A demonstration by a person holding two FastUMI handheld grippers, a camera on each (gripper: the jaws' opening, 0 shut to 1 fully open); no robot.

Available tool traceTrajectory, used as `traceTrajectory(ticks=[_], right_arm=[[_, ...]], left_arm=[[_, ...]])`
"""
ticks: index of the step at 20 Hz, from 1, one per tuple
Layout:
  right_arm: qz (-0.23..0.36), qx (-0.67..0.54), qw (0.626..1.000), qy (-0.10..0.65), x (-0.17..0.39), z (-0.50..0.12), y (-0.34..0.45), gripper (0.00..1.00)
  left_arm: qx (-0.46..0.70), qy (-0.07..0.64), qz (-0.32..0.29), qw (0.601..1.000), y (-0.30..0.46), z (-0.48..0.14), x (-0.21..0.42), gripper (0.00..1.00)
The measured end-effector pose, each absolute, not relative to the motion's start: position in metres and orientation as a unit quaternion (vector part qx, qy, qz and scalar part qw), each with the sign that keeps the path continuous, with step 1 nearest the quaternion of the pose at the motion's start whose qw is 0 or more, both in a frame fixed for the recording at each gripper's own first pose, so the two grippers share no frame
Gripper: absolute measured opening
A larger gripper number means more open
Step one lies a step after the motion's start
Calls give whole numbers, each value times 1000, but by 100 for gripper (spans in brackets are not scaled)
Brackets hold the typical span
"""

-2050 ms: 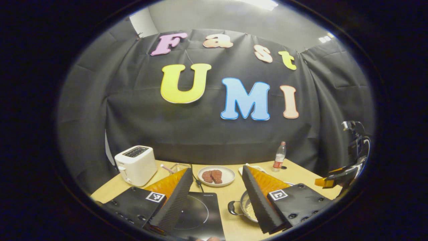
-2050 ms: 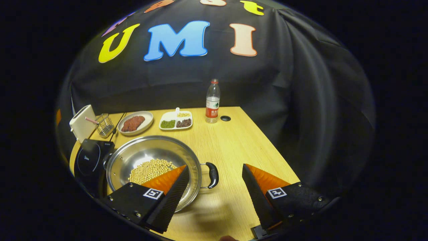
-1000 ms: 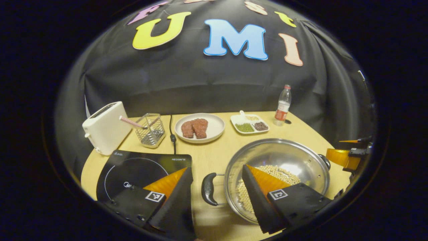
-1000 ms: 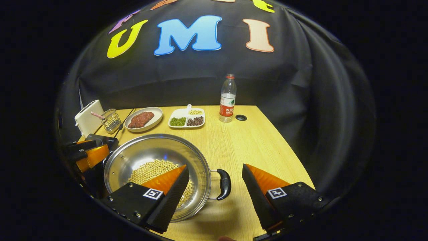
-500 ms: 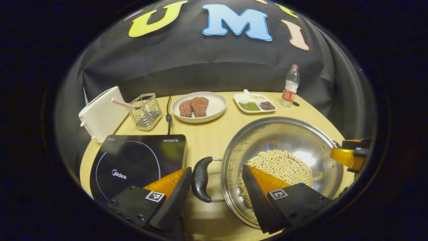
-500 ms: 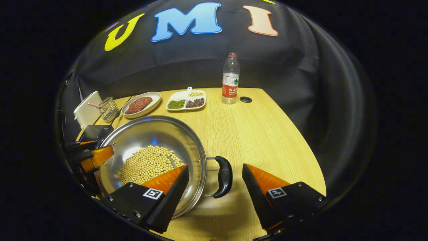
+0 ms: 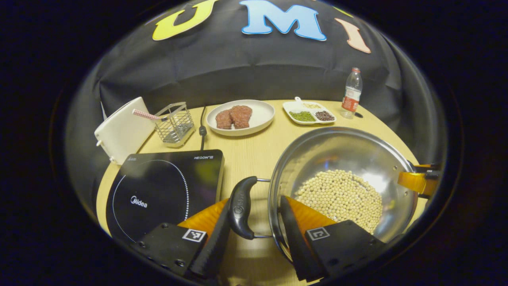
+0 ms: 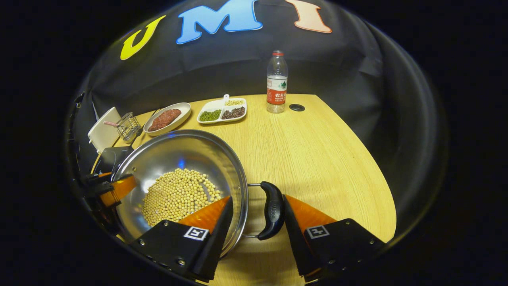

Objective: First push the handle of the pot to place it horizontally, then grasp the pot with both hands and set it on the induction cooktop.

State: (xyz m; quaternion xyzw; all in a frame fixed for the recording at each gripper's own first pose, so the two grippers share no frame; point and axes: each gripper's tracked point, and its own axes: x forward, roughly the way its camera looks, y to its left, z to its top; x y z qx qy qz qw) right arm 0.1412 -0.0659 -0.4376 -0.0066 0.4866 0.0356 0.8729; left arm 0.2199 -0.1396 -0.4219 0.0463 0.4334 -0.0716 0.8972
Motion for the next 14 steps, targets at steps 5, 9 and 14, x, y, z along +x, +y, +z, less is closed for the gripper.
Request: traceTrajectory(ticks=[5,9,14], right_arm=[[25,0,868,496,139,-439,-69,58],[27,-5,866,499,136,-437,-67,46],[27,-10,863,505,138,-434,-70,45]], left_arm=[[47,443,-75,892,-139,-424,218,76],[37,443,-74,893,-140,-424,221,65],[34,449,-62,891,-142,-424,221,65]])
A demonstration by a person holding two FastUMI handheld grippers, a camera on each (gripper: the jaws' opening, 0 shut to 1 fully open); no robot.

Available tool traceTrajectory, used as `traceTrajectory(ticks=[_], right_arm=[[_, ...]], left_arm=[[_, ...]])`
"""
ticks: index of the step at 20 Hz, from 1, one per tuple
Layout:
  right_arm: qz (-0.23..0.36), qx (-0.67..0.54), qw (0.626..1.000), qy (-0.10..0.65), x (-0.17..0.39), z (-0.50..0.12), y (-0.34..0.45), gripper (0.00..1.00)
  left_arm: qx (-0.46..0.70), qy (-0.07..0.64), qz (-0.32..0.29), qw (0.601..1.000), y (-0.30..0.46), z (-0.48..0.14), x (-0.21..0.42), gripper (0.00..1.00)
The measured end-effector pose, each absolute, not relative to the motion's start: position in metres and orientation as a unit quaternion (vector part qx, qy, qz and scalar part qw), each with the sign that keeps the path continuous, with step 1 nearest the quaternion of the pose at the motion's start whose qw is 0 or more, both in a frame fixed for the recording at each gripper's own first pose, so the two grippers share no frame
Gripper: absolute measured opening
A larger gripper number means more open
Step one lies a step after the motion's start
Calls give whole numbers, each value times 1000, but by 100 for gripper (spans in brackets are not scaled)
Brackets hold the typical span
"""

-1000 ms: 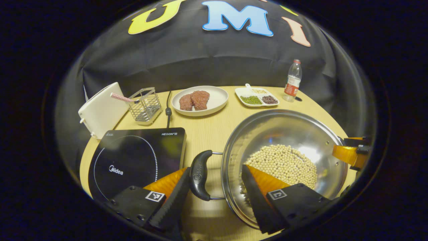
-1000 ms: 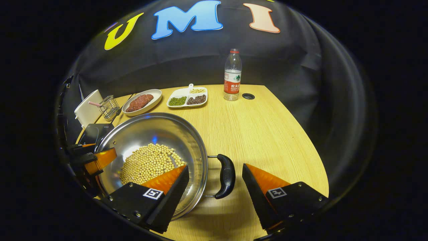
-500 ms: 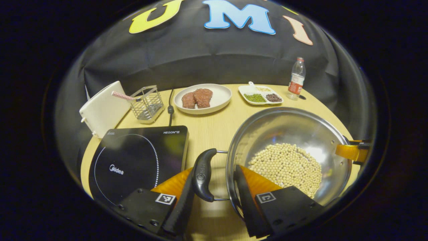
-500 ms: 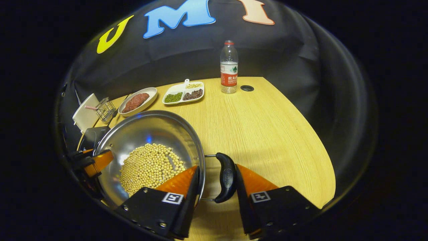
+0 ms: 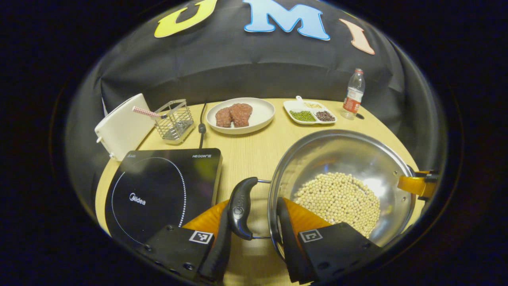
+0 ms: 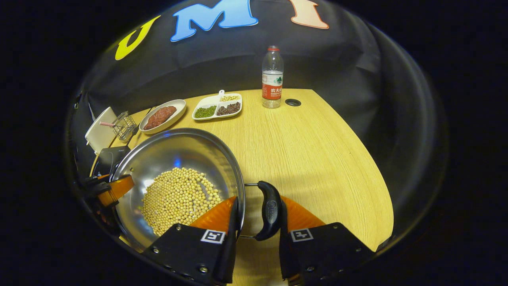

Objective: First push the handle of the pot to place it horizontally, then grasp the pot with both hands and set it on the induction cooktop.

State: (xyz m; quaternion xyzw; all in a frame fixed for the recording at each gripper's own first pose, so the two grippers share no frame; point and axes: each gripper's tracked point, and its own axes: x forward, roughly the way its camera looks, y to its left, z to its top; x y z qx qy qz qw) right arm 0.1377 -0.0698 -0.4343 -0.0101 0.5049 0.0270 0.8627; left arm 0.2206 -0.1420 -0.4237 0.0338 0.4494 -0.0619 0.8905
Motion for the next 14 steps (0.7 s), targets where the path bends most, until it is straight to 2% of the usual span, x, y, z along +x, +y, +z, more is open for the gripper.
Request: traceTrajectory(ticks=[1,2,3,4,6,8,10,12,13,14], right_arm=[[28,-12,861,508,136,-434,-71,45],[28,-14,862,506,136,-431,-72,45],[30,-20,861,507,136,-428,-72,45],[34,-24,863,503,137,-424,-72,45],[41,-33,865,499,136,-416,-72,45],[43,-35,866,497,136,-408,-69,45],[44,-37,868,494,132,-400,-64,45],[40,-33,870,491,131,-391,-57,45],[36,-31,871,489,129,-387,-54,45],[33,-32,873,486,128,-384,-52,45]], left_arm=[[32,451,-61,890,-142,-423,220,61],[32,452,-59,890,-141,-422,220,65],[31,451,-58,890,-140,-422,220,61],[28,450,-55,891,-138,-422,221,65],[21,449,-47,892,-137,-420,219,61],[17,450,-42,892,-136,-418,217,64],[19,446,-43,894,-132,-413,218,61],[23,437,-47,898,-130,-406,220,68],[25,435,-50,899,-128,-403,222,64],[24,434,-54,899,-126,-402,224,65]])
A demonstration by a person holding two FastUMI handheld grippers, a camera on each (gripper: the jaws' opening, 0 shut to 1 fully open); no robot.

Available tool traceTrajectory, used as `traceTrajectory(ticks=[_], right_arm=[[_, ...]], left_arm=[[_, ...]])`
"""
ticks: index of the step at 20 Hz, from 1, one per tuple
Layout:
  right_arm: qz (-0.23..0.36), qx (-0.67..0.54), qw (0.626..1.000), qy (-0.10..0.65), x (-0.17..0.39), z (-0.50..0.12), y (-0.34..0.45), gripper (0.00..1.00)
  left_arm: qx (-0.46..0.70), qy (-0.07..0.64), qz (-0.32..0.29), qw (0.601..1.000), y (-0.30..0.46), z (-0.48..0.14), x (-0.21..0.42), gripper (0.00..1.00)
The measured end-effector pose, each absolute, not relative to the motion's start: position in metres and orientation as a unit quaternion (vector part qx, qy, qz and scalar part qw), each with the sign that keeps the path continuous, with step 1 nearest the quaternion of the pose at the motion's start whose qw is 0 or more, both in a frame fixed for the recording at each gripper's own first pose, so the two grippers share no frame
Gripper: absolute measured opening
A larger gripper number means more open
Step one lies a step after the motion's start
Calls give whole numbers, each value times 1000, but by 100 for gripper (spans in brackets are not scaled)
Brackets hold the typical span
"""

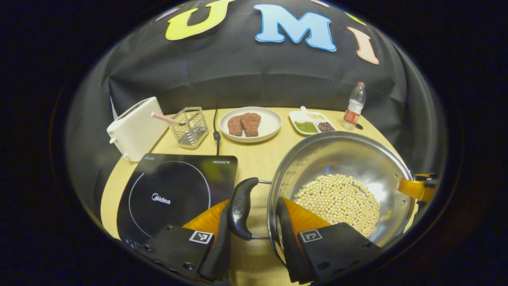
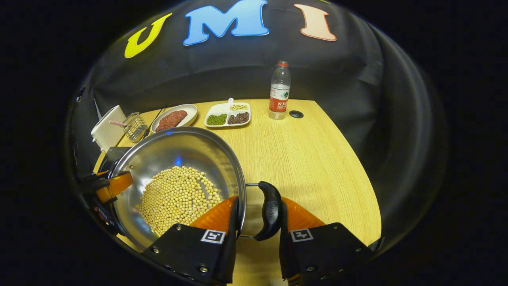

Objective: First push the handle of the pot to place it horizontally, then grasp the pot with both hands and set it on the induction cooktop.

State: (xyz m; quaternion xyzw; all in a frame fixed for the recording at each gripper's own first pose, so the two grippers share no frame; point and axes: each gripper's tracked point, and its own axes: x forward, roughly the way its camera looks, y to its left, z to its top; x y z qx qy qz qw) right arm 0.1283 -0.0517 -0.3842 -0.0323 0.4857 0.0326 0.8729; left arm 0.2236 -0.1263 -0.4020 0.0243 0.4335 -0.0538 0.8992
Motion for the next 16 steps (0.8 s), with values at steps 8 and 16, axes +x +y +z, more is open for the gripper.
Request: traceTrajectory(ticks=[8,16], right_arm=[[13,-30,878,478,114,-362,-33,45],[25,-29,882,469,106,-353,9,45]], left_arm=[[27,425,-72,902,-113,-388,224,61],[27,419,-57,906,-75,-370,214,61]])
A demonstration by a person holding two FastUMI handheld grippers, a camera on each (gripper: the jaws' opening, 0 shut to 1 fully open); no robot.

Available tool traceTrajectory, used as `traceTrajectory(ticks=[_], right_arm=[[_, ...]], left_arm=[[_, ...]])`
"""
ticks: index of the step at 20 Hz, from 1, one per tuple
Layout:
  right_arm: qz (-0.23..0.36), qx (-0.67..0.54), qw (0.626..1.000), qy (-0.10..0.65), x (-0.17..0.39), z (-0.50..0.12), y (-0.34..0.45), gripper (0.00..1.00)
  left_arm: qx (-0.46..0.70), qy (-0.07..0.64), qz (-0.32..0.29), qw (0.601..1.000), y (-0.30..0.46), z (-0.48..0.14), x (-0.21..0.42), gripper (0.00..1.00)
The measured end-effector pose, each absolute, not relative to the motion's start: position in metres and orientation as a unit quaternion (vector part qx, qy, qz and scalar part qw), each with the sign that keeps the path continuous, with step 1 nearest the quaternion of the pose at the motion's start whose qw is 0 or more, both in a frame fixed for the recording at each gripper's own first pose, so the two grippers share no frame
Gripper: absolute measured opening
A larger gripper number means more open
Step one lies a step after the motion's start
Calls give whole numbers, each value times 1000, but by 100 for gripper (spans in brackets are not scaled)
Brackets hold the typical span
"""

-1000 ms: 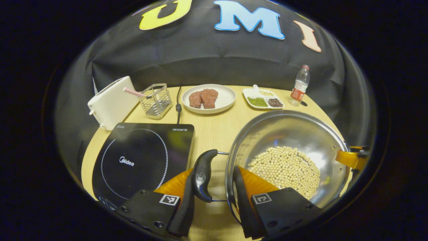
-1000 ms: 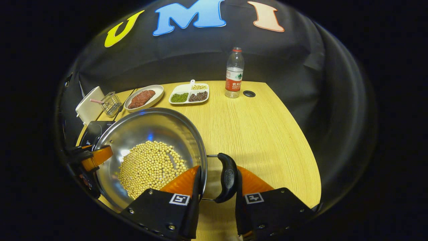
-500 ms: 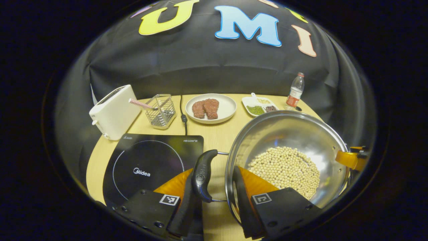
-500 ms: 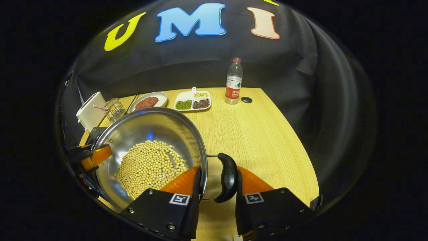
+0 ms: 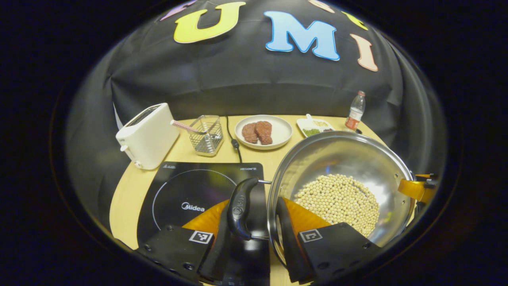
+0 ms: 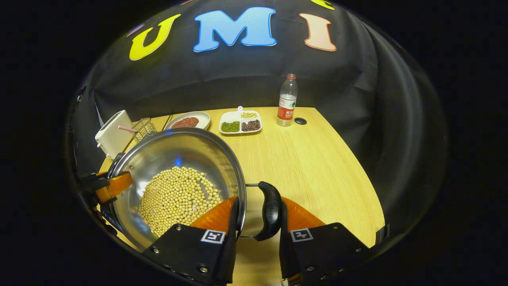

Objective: First push the handle of the pot to place it horizontally, then grasp the pot with both hands and set it on the induction cooktop.

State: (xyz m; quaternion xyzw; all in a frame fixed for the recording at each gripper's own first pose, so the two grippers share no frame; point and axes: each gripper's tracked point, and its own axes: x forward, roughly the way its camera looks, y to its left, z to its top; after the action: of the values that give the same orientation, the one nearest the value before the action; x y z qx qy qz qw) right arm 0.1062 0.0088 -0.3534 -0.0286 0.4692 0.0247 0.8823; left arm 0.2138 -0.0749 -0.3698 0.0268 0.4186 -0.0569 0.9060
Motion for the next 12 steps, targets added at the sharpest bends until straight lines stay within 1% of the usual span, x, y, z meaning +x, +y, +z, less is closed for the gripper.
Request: traceTrajectory(ticks=[1,2,5,6,7,8,9,10,12], right_arm=[[28,-30,882,469,106,-354,15,45],[31,-30,882,469,104,-353,22,45],[42,-30,882,468,105,-354,44,45],[45,-30,882,468,105,-354,52,45],[48,-30,882,468,104,-355,60,45],[51,-31,881,469,104,-355,66,45],[53,-32,881,468,104,-354,74,45],[55,-32,882,468,104,-353,81,45],[58,-30,882,467,105,-352,96,45]], left_arm=[[26,419,-54,906,-69,-368,213,65],[26,419,-50,906,-63,-366,212,61],[27,418,-41,907,-42,-359,209,61],[26,417,-38,908,-35,-357,208,64],[26,418,-34,907,-24,-355,205,64],[24,418,-31,908,-16,-352,203,61],[24,418,-28,908,-12,-349,202,64],[24,417,-25,908,-4,-346,203,61],[23,418,-21,908,8,-345,198,61]])
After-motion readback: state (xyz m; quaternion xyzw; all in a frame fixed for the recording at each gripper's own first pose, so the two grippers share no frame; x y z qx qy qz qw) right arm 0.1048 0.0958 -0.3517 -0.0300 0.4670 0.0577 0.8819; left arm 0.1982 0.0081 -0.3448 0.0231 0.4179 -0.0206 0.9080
